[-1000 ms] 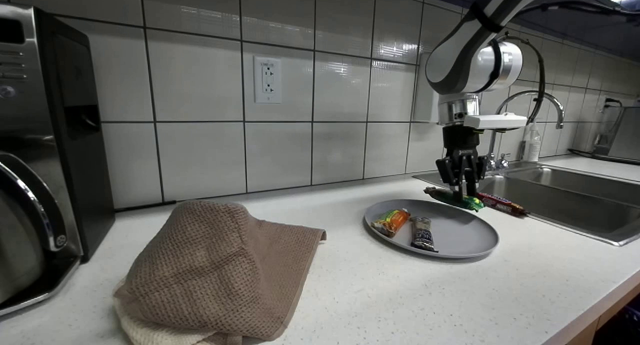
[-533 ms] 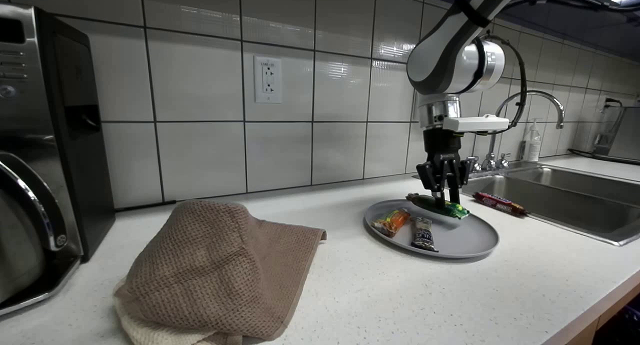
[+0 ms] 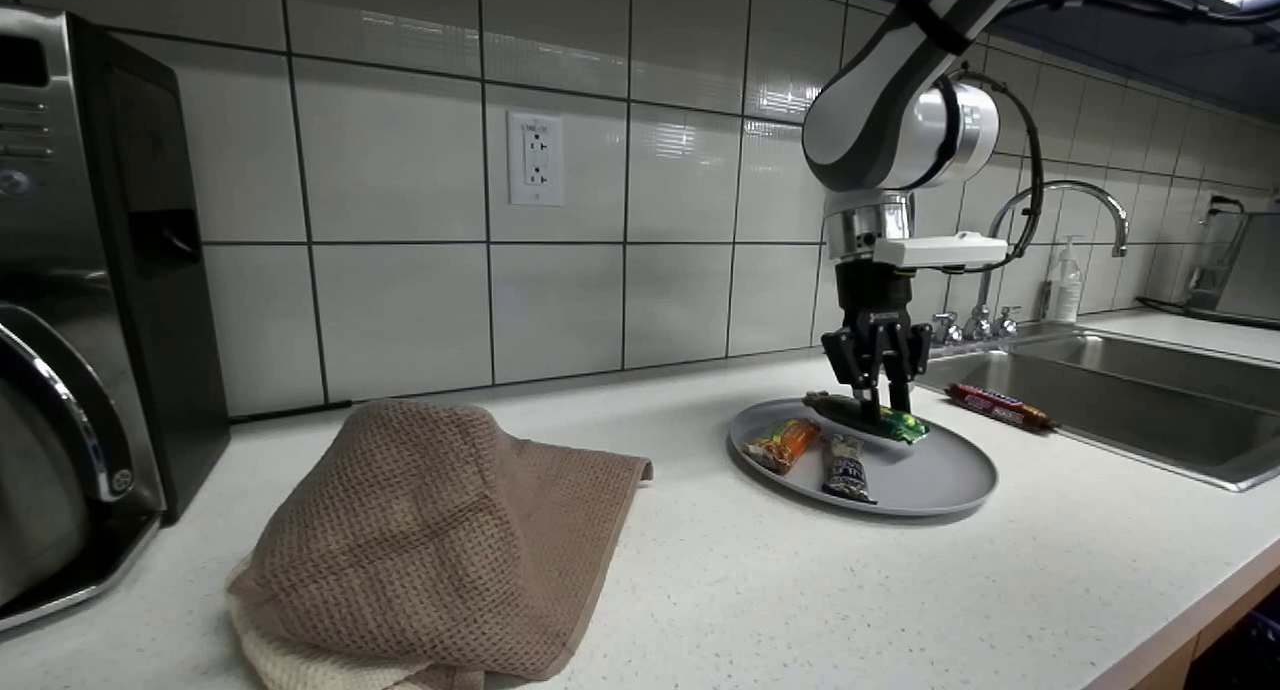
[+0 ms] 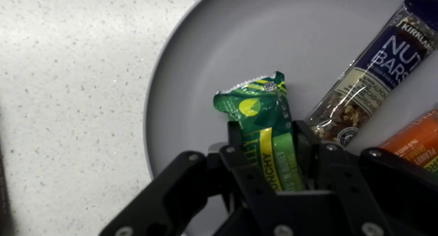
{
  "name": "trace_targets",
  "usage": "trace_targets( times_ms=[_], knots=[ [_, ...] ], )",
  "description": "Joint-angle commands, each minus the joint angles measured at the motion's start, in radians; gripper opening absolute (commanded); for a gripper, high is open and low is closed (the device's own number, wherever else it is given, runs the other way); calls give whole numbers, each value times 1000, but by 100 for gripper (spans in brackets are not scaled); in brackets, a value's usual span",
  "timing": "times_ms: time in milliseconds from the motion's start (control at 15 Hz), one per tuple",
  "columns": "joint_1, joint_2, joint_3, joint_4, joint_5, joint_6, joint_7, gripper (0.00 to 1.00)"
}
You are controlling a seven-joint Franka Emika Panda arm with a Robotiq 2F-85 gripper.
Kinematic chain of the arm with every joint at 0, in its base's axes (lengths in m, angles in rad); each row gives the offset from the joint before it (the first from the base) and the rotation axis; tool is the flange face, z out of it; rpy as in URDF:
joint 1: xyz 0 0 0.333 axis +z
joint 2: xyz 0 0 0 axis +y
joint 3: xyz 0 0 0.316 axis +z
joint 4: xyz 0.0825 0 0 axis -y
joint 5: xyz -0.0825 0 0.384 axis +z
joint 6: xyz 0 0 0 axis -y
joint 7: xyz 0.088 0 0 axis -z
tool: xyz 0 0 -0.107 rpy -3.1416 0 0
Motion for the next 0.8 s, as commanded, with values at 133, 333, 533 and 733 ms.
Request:
trace_targets(
  times_ms=[133,333,533,733],
  knots=[
    [-4,5,9,3,8,-11,12,17],
    [-4,4,8,1,8,-9,13,75],
    [-6,-7,7,-7,10,-4,13,98],
    [-11,-21,3,-17,15,3,16,100]
  ],
)
